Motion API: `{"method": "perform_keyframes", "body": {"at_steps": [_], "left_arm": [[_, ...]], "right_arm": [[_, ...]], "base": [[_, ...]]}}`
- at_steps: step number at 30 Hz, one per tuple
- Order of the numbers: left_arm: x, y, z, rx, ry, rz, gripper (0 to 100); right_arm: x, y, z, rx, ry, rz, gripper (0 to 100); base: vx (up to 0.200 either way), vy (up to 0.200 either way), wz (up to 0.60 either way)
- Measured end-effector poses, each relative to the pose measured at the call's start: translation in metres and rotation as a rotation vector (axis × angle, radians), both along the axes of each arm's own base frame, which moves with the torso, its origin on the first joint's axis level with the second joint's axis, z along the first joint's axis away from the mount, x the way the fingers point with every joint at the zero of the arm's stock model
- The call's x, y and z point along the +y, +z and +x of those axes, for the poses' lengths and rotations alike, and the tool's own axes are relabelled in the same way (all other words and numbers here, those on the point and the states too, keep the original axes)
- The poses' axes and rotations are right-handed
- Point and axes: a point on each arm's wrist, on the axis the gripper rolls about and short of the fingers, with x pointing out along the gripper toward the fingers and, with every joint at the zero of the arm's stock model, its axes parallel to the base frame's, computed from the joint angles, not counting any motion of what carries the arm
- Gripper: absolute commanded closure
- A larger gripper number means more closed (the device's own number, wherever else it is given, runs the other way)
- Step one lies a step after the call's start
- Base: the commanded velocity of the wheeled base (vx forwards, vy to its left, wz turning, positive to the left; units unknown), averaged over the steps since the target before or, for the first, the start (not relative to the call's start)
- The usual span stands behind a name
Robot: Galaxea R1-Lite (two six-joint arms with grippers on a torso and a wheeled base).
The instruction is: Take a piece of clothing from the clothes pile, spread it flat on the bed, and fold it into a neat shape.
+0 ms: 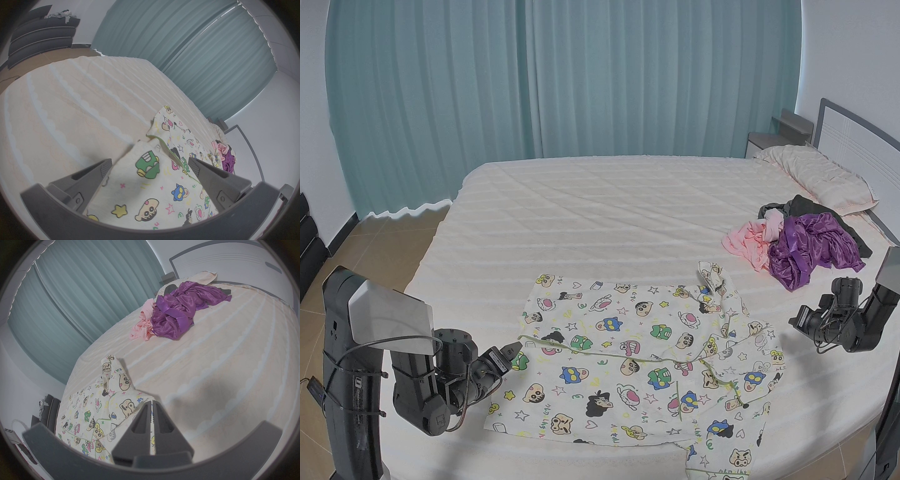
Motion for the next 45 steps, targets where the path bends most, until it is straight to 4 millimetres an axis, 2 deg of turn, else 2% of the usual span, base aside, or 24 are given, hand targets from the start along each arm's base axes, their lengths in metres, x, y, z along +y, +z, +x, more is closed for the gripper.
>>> {"method": "perform_keyframes", "body": {"at_steps": [7,13,19,24,25,28,36,41,45], "left_arm": [[-0.003,-0.001,-0.005,0.014,-0.015,0.003,0],[-0.005,-0.001,-0.006,0.015,-0.016,0.002,0],[-0.005,0.0,-0.004,0.009,-0.015,-0.007,0],[-0.004,0.0,-0.001,0.001,-0.002,-0.026,0],[-0.005,0.001,-0.001,-0.004,-0.002,-0.029,0],[-0.005,0.002,0.0,-0.019,-0.002,-0.034,0],[-0.007,0.001,0.0,-0.041,0.0,-0.031,0],[-0.009,-0.002,0.0,-0.043,0.016,-0.025,0],[-0.009,-0.003,0.0,-0.037,0.034,-0.041,0]], "right_arm": [[0.0,0.0,0.0,-0.002,-0.002,0.0,100],[0.006,0.007,0.002,-0.019,-0.009,0.033,100],[0.027,0.019,0.008,-0.047,0.005,0.085,100],[0.054,0.033,0.016,-0.077,0.054,0.116,100],[0.059,0.036,0.017,-0.08,0.063,0.12,0],[0.075,0.042,0.02,-0.076,0.084,0.125,0],[0.147,0.059,0.043,-0.117,0.172,0.151,0],[0.181,0.055,0.064,-0.143,0.163,0.158,0],[0.204,0.042,0.082,-0.155,0.133,0.158,0]], "base": [[0.0,-0.2,0.0],[0.0,0.0,0.0],[0.0,0.0,0.0],[0.0,0.0,0.0],[0.0,0.0,0.0],[0.0,0.0,0.0],[0.0,0.0,0.0],[0.0,0.0,0.0],[0.0,0.0,0.0]]}}
